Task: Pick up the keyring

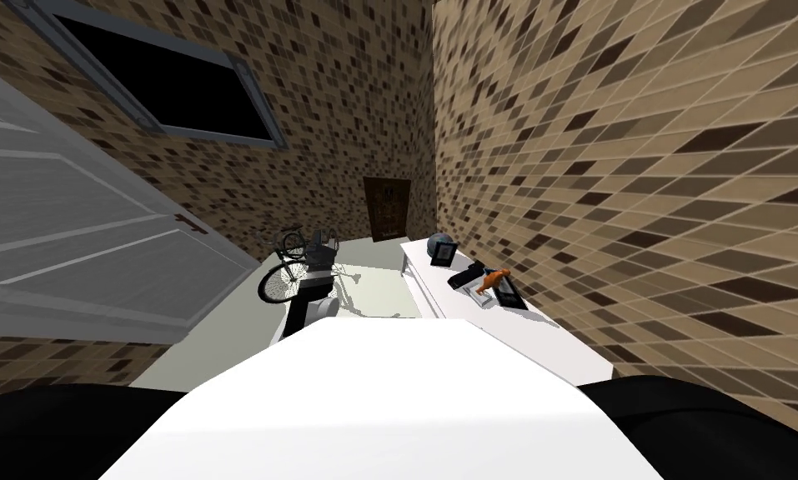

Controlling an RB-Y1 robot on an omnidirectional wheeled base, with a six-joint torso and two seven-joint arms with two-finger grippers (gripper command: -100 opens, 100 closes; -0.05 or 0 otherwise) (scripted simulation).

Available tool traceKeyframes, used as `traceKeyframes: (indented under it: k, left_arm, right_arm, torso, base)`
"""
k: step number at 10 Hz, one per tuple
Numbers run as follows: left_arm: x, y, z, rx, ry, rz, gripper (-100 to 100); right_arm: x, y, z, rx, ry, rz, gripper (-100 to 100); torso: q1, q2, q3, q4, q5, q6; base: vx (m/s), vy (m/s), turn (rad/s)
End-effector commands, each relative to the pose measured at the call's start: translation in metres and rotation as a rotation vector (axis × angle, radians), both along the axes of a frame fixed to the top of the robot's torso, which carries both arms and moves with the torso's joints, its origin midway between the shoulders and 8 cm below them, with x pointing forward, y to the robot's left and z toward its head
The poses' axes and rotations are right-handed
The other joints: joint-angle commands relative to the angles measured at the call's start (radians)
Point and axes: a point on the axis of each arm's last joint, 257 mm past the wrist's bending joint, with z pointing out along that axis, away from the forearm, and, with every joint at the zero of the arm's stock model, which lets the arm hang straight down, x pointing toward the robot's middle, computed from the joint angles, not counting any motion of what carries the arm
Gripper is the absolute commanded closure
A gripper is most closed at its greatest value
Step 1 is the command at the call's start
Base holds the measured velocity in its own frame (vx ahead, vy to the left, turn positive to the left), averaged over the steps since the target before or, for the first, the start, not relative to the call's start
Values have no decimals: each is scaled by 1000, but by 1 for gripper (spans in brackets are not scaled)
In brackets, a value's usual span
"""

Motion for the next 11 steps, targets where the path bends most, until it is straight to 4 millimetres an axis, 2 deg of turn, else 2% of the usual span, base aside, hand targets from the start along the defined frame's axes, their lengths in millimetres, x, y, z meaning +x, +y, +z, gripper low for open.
traceKeyframes:
  k: [1, 2, 4, 5, 6, 7, 9, 11]
  left_arm:
    - [0, 0, 0, 0, 0, 0, 0]
    - [0, 0, 0, 0, 0, 0, 0]
    - [0, 0, 0, 0, 0, 0, 0]
    - [0, 0, 0, 0, 0, 0, 0]
    - [0, 0, 0, 0, 0, 0, 0]
    - [0, 0, 0, 0, 0, 0, 0]
    - [0, 0, 0, 0, 0, 0, 0]
    - [0, 0, 0, 0, 0, 0, 0]
  right_arm:
    - [-4, -3, -1, -19, -4, 23, -100]
    - [-24, -25, -11, -79, 25, 58, -100]
    - [-25, -26, -12, -90, 17, 77, -100]
    - [-44, -48, -20, -144, 45, 109, -100]
    - [-44, -49, -20, -156, 36, 130, -100]
    - [-63, -70, -27, -211, 59, 172, -100]
    - [-63, -71, -27, -216, 56, 179, -100]
    - [-95, -111, -35, -319, 91, 273, -100]
  torso:
    - [0, 0, 0, 0, 0, 0]
    - [1, 0, 0, 0, 0, 0]
    - [0, 0, 0, 0, 0, 0]
    - [1, 0, 0, 0, 0, 0]
    - [0, 0, 0, 0, 0, -1]
    - [0, 0, 0, 0, 0, 0]
    - [0, -1, 0, 0, 0, 0]
    - [0, -1, 0, 0, 0, -1]
  base:
    - [10, -12, -17]
    - [16, -9, 196]
    - [17, -19, 73]
    - [24, -15, 207]
    - [23, -24, 133]
    - [28, -31, 175]
    - [20, -20, 55]
    - [33, -29, 230]
